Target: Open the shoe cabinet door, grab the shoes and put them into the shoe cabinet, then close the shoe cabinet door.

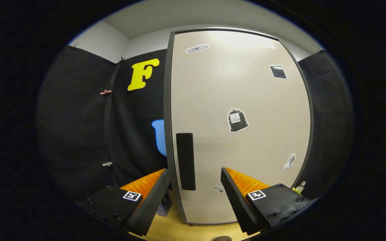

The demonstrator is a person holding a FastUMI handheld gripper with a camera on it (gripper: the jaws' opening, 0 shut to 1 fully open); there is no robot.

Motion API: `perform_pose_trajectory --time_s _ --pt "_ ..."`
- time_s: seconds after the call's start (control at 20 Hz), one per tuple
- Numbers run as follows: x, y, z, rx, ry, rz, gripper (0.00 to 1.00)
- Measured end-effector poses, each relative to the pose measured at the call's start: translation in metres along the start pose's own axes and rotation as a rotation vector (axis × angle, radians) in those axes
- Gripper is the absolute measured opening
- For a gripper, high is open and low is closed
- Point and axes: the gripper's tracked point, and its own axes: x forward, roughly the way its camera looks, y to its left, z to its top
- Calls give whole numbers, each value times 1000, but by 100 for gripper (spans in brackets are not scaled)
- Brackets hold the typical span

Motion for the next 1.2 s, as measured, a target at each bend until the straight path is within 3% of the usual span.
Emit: perform_pose_trajectory --time_s 0.45,0.5,0.55,0.7,0.8,1.0,1.1,1.2 --pt "51 -3 -20 15 28 -58 93" --pt "52 -3 -19 2 18 -68 87" --pt "52 -3 -19 -13 11 -80 72" --pt "53 6 -22 -13 13 -64 71" --pt "54 8 -20 -28 9 -69 44" --pt "54 9 -22 -51 19 -81 30" --pt "53 10 -25 -51 31 -76 30" --pt "49 10 -24 -56 34 -65 19"
